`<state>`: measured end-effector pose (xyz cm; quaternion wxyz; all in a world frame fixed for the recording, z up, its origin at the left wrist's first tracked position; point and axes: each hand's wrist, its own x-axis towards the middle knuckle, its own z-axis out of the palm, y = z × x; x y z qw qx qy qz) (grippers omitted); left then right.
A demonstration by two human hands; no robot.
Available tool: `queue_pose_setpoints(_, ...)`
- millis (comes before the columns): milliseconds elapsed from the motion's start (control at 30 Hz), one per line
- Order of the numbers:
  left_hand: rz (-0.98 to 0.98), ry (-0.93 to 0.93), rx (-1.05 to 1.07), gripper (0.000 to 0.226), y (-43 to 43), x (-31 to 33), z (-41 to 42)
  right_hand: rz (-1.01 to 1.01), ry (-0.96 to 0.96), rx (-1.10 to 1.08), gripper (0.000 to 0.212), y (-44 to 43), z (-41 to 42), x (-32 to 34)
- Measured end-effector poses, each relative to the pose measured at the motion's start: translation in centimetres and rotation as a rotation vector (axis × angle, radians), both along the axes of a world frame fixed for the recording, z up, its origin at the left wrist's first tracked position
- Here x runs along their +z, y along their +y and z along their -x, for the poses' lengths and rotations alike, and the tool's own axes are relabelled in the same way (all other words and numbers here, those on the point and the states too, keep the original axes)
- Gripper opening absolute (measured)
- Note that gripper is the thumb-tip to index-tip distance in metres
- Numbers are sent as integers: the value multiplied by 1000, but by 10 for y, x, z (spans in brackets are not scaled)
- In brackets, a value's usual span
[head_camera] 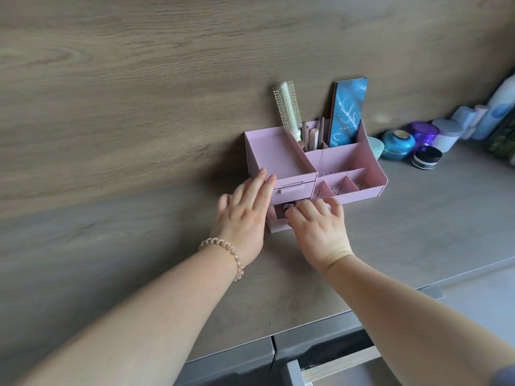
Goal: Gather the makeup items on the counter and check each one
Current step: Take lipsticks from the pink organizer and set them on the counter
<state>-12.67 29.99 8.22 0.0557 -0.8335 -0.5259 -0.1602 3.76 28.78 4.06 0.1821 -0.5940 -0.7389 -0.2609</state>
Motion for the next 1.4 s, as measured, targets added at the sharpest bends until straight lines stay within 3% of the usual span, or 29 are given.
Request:
queue_pose_setpoints(600, 49, 65, 57, 84, -2, 1, -3, 24, 65, 99, 26, -74, -18, -2)
queue_pose_setpoints(733, 54, 10, 65, 85, -13, 10, -5, 46, 156, 151, 11, -84, -17, 9)
queue_pose_setpoints(833, -47, -93, 76, 76, -31, 15, -10, 74, 293, 33, 18, -75, -15, 32)
queue_pose_setpoints(900, -61, -92, 80, 58, -38, 14, -17, 148, 309, -129, 21, -62, -11, 47)
queue_pose_setpoints(967, 44, -39, 138, 40, -38, 15, -24, 317, 267, -239, 28, -50, -5, 57)
queue_pose_setpoints(1033, 210, 16, 224, 36, -33, 17, -29, 475, 213, -294, 38, -41, 1, 59)
queue_pose_setpoints(1167, 433, 86, 303, 33, -23, 18, -36, 565, 178, -346, 48, -32, 8, 51)
queue_pose_setpoints(1400, 456, 80, 329, 29, -22, 16, -43, 595, 220, -378, 41, -32, 13, 50)
